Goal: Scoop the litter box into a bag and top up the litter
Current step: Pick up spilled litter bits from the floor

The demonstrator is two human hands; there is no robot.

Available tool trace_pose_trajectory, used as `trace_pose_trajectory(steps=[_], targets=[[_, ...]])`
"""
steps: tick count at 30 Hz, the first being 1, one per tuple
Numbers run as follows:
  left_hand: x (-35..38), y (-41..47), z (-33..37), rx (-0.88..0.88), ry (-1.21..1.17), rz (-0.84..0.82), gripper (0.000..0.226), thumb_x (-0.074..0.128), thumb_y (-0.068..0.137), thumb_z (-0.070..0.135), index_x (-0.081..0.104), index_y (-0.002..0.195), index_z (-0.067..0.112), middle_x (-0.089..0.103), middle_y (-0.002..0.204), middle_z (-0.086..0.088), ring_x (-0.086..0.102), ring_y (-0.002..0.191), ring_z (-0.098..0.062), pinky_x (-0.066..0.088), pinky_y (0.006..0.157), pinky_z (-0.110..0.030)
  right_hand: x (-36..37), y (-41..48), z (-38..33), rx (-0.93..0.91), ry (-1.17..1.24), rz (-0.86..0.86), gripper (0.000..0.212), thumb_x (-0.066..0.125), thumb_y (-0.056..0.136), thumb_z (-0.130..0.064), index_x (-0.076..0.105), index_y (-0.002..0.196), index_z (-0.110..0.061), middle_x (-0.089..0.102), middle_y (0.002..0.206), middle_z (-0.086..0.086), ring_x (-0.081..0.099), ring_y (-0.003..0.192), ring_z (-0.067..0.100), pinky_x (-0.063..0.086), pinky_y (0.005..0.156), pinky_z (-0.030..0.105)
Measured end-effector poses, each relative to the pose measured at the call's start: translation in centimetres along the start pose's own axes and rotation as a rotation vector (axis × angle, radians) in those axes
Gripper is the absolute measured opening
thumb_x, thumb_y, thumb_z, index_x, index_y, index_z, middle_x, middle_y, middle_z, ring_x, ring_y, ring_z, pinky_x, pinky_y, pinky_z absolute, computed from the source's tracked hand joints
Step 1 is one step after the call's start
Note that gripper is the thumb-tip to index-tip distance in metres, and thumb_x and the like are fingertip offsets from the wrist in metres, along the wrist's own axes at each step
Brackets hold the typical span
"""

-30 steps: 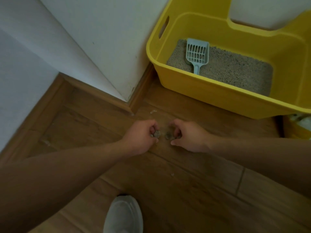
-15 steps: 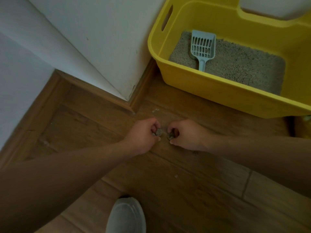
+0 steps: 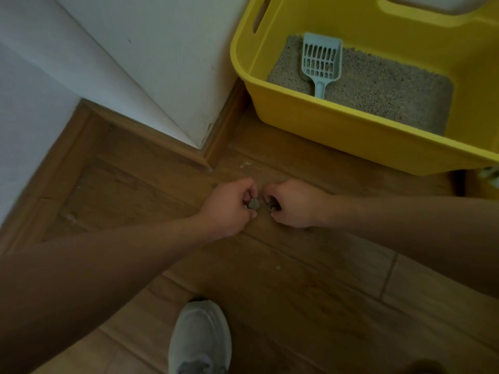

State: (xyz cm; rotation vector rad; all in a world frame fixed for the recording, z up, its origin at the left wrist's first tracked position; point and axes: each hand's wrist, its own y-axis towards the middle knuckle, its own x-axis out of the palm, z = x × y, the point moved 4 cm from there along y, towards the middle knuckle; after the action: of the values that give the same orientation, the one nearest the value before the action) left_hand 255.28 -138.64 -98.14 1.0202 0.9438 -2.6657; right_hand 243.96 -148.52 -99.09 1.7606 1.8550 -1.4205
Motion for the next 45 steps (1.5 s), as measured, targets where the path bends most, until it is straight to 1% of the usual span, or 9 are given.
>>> trace_pose_trajectory(steps=[2,4,7,12,18,23,32,41,45], targets=[[-0.1,-0.2,0.0,-0.011,0.002,-0.002,0.034,0.08,0.074,0.01,0.056,0.089,0.029,0.057,0.085,0.01,0.054,0.072,-0.011,0.047,0.066,-0.03,-0.3,-0.1,-0.1,0.008,0.005,0.0,0.016,0.063,0.083,-0.019,0.053,0.096,-0.019,0.048,0.072,-0.009,0.048,0.069,0.017,0.034,0.054,0.03],[-0.1,-0.6,0.2,-0.015,0.011,-0.027,0.033,0.078,0.078,0.011,0.059,0.092,0.034,0.058,0.088,0.013,0.055,0.077,-0.007,0.045,0.068,-0.025,-0.6,-0.4,-0.1,0.012,0.042,0.001,0.016,0.065,0.084,-0.019,0.054,0.096,-0.018,0.046,0.072,-0.011,0.045,0.066,0.012,0.03,0.05,0.026],[0.2,-1.1,0.6,-0.009,0.031,-0.072,0.03,0.079,0.079,0.013,0.064,0.091,0.037,0.063,0.09,0.011,0.06,0.085,-0.009,0.048,0.073,-0.023,-0.7,-1.2,0.4,0.012,0.14,0.01,0.016,0.069,0.083,-0.022,0.055,0.091,-0.019,0.052,0.075,-0.008,0.049,0.069,0.012,0.033,0.052,0.025],[1.6,-2.5,1.1,-0.001,0.014,-0.135,0.023,0.081,0.078,0.022,0.064,0.091,0.031,0.063,0.09,0.007,0.059,0.083,-0.011,0.05,0.076,-0.028,-0.6,-3.4,1.3,0.06,0.235,0.016,0.023,0.076,0.079,-0.026,0.053,0.085,-0.026,0.055,0.079,-0.009,0.051,0.072,0.011,0.039,0.057,0.028],[4.7,-4.6,1.3,0.067,0.112,-0.188,0.024,0.084,0.074,0.03,0.065,0.088,0.029,0.059,0.092,0.01,0.059,0.084,-0.012,0.053,0.077,-0.032,-0.8,-6.3,2.9,0.124,0.218,0.018,0.025,0.078,0.078,-0.029,0.054,0.085,-0.026,0.057,0.081,-0.009,0.052,0.072,0.009,0.04,0.059,0.029],[7.3,-6.6,1.9,0.165,0.156,-0.208,0.022,0.082,0.073,0.024,0.063,0.084,0.027,0.055,0.09,0.011,0.057,0.081,-0.011,0.052,0.074,-0.033,-0.1,-7.7,2.7,0.116,0.191,0.025,0.027,0.078,0.078,-0.03,0.05,0.081,-0.029,0.053,0.078,-0.013,0.048,0.07,0.003,0.035,0.056,0.022],[8.4,-6.1,2.2,0.204,0.268,-0.145,0.013,0.067,0.08,0.018,0.059,0.083,0.028,0.062,0.082,0.006,0.058,0.077,-0.016,0.048,0.063,-0.032,-0.8,-7.5,3.4,0.139,0.247,0.058,0.026,0.079,0.079,-0.027,0.056,0.089,-0.021,0.054,0.079,-0.011,0.049,0.07,0.008,0.038,0.058,0.026],[8.3,-5.8,1.8,0.257,0.334,-0.191,0.01,0.063,0.083,0.02,0.056,0.085,0.027,0.065,0.079,0.003,0.06,0.074,-0.019,0.05,0.061,-0.036,-0.3,-7.3,3.9,0.142,0.269,0.032,0.027,0.079,0.078,-0.028,0.052,0.082,-0.026,0.056,0.081,-0.008,0.052,0.074,0.013,0.045,0.066,0.034],[8.0,-5.8,1.9,0.256,0.302,-0.187,0.009,0.063,0.083,0.019,0.057,0.086,0.025,0.062,0.076,0.005,0.058,0.072,-0.019,0.046,0.058,-0.033,-0.2,-7.4,3.6,0.121,0.246,0.03,0.028,0.079,0.078,-0.029,0.051,0.081,-0.027,0.053,0.077,-0.012,0.049,0.07,0.006,0.04,0.06,0.028]])
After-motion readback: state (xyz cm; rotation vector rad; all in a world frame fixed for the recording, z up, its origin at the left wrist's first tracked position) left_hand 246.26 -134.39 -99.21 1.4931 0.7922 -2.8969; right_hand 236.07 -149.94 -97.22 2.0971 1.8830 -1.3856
